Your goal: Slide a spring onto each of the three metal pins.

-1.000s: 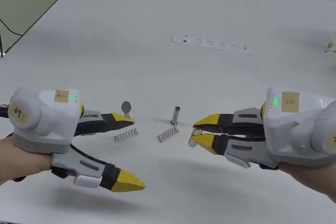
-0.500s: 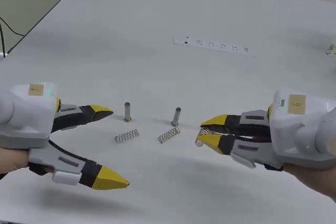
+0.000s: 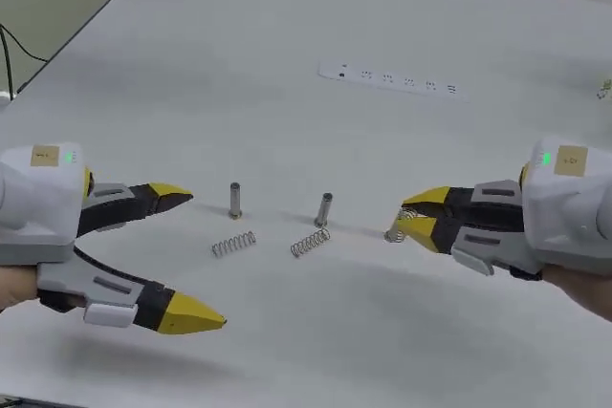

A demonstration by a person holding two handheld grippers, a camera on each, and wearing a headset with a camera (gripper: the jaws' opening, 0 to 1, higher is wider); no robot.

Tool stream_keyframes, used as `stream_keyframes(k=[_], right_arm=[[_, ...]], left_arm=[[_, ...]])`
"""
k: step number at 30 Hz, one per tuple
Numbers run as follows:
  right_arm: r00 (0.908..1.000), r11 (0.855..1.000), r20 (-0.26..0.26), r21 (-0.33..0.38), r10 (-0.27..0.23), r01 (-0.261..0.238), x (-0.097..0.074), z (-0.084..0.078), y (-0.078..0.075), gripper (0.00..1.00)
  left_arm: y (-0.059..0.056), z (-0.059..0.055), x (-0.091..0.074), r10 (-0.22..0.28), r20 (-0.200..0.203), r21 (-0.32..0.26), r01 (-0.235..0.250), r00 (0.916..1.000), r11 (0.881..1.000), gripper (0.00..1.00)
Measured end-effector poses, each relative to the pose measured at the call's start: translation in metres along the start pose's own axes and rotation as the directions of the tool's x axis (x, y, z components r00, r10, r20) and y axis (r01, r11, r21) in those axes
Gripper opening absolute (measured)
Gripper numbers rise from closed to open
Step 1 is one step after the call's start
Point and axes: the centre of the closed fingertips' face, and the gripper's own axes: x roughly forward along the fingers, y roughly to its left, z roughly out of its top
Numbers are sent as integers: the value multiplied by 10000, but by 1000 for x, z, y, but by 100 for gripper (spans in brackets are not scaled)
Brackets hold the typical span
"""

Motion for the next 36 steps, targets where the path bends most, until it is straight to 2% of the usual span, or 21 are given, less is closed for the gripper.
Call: stream_keyframes(k=[11,19,27,36], right_arm=[[9978,9966,5,495,-658,657,2,-2,-27,7],[9933,9859,-29,1211,-1157,1152,3,-10,-44,7],[9905,9761,-61,1690,-1376,1366,5,-17,-51,7],[9915,9731,-84,1906,-1300,1292,10,-19,-51,7]], left_arm=[[5,-6,-6,190,-47,-118,-191,9998,9997,98],[7,-11,-10,280,-108,-174,-282,9995,9995,98],[8,-13,-12,357,-83,-283,-359,9993,9990,98],[8,-13,-12,379,-95,-349,-382,9992,9987,98]])
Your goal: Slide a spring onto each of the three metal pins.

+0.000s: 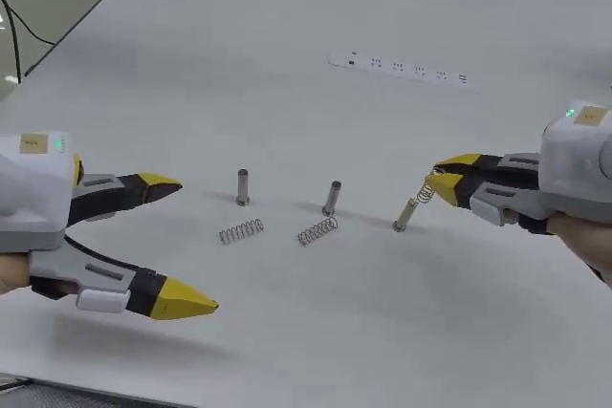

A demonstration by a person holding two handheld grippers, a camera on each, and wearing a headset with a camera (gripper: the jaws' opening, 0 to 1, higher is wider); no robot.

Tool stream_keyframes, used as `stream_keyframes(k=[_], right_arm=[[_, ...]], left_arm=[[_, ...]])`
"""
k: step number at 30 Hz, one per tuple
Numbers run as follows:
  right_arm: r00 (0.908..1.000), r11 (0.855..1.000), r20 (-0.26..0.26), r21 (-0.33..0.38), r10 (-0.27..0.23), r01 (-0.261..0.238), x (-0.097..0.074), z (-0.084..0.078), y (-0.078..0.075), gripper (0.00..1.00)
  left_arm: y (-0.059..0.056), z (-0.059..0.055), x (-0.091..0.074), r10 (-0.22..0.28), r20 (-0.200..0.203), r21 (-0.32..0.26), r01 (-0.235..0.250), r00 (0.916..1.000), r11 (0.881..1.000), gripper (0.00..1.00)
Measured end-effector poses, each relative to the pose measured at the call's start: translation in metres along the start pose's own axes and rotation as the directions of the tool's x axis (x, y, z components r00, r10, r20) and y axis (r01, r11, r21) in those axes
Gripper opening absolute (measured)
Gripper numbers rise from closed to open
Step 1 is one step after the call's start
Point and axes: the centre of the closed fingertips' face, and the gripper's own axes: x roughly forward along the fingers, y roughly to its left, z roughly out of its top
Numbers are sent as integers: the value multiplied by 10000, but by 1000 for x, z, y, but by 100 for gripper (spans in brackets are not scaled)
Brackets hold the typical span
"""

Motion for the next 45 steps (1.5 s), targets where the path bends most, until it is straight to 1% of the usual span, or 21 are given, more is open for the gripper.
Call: stream_keyframes(k=[5,18,22,24,33,40,45], right_arm=[[10000,10000,-21,29,70,-70,4,-1,2,7],[9999,9999,-45,93,118,-118,6,-1,3,7],[9999,9999,-68,82,115,-115,6,-2,3,7],[9999,9999,-90,77,100,-100,7,-3,2,7],[9997,9999,-188,34,150,-149,10,-7,3,7],[9989,9997,-410,35,234,-233,16,-15,6,7],[9974,9996,-677,84,265,-260,20,-27,7,7]], left_arm=[[0,-1,-1,58,22,-38,-58,10000,10000,98],[2,-4,-4,131,-37,-110,-132,9999,9999,98],[2,-4,-4,159,-24,-124,-159,9999,9998,98],[2,-2,-4,154,56,-144,-153,9999,9998,98],[1,-2,-5,167,26,-161,-166,9999,9997,98],[3,-2,-8,249,39,-229,-248,9997,9994,98],[2,-2,-8,252,92,-242,-250,9996,9994,98]])
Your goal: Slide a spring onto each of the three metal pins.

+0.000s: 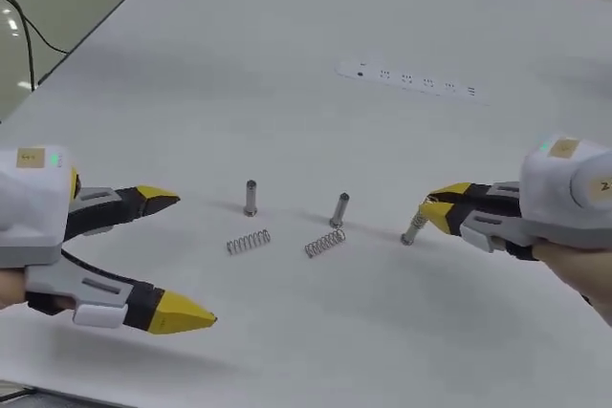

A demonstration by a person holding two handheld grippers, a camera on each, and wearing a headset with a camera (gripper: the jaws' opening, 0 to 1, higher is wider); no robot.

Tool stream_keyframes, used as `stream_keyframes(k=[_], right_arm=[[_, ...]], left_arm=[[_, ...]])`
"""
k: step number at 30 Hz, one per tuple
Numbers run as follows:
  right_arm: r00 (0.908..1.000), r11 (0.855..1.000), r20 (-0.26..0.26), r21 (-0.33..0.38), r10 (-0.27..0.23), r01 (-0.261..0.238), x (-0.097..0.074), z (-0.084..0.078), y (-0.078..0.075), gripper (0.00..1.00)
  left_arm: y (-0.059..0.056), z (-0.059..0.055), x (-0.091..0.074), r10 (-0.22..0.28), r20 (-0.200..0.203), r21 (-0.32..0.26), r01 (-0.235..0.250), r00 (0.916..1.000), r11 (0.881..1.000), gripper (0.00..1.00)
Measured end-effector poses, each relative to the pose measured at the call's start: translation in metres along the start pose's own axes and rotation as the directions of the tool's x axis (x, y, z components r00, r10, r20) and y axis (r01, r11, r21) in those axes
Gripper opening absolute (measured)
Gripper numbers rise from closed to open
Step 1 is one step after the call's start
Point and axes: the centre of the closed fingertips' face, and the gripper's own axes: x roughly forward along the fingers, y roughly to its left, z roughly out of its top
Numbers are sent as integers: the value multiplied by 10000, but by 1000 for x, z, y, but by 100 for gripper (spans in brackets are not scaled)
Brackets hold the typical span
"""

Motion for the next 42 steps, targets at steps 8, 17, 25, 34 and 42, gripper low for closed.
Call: stream_keyframes(k=[8,17,25,34,42], right_arm=[[9995,9999,-285,-122,96,-100,8,-11,1,8],[9989,9998,-455,-140,104,-111,13,-15,2,8],[9984,9998,-554,-150,104,-112,15,-20,3,8],[9977,9999,-658,-60,137,-141,17,-24,7,8],[9987,9998,-484,115,172,-167,13,-20,8,10]], left_arm=[[0,0,1,2,-43,-2,-2,10000,10000,98],[-2,-1,1,2,-51,-17,-2,10000,10000,98],[0,1,-1,32,8,-24,-32,10000,10000,98],[0,1,0,44,8,-36,-44,10000,10000,98],[0,2,1,38,40,-80,-37,10000,10000,98]])
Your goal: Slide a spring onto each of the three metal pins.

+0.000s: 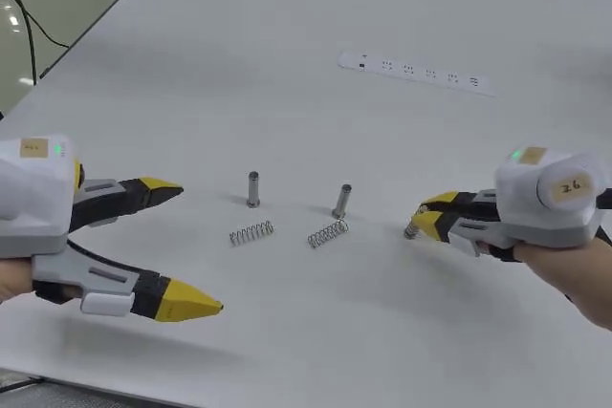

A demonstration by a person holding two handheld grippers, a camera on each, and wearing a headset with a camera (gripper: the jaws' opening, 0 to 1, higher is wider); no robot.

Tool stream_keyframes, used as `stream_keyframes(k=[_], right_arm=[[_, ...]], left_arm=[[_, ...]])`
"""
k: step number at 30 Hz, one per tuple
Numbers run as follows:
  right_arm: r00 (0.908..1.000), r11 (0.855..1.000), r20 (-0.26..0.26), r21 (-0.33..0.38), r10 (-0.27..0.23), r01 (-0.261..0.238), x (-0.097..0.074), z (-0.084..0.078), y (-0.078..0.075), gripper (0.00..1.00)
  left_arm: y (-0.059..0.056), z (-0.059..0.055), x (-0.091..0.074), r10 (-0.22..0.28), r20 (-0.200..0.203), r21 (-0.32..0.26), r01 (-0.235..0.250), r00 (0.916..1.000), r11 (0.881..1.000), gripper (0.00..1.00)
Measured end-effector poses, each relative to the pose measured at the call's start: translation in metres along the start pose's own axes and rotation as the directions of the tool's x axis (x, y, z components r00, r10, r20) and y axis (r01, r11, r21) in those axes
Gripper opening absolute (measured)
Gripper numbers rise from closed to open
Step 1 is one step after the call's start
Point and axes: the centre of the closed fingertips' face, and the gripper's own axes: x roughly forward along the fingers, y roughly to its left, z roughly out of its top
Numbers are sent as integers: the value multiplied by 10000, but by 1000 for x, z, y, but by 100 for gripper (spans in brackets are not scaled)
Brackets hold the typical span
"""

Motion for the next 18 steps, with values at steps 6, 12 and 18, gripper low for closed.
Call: stream_keyframes(k=[6,12,18], right_arm=[[9998,10000,205,-95,-26,28,-5,8,1,12],[9986,9995,522,-322,-45,62,-13,21,4,11],[9979,9958,589,-888,269,-216,-16,29,17,12]], left_arm=[[0,-1,0,10,-23,23,-10,10000,10000,98],[-1,-1,1,-13,-29,0,13,10000,10000,98],[-1,-1,1,-24,-48,-1,24,10000,10000,98]])
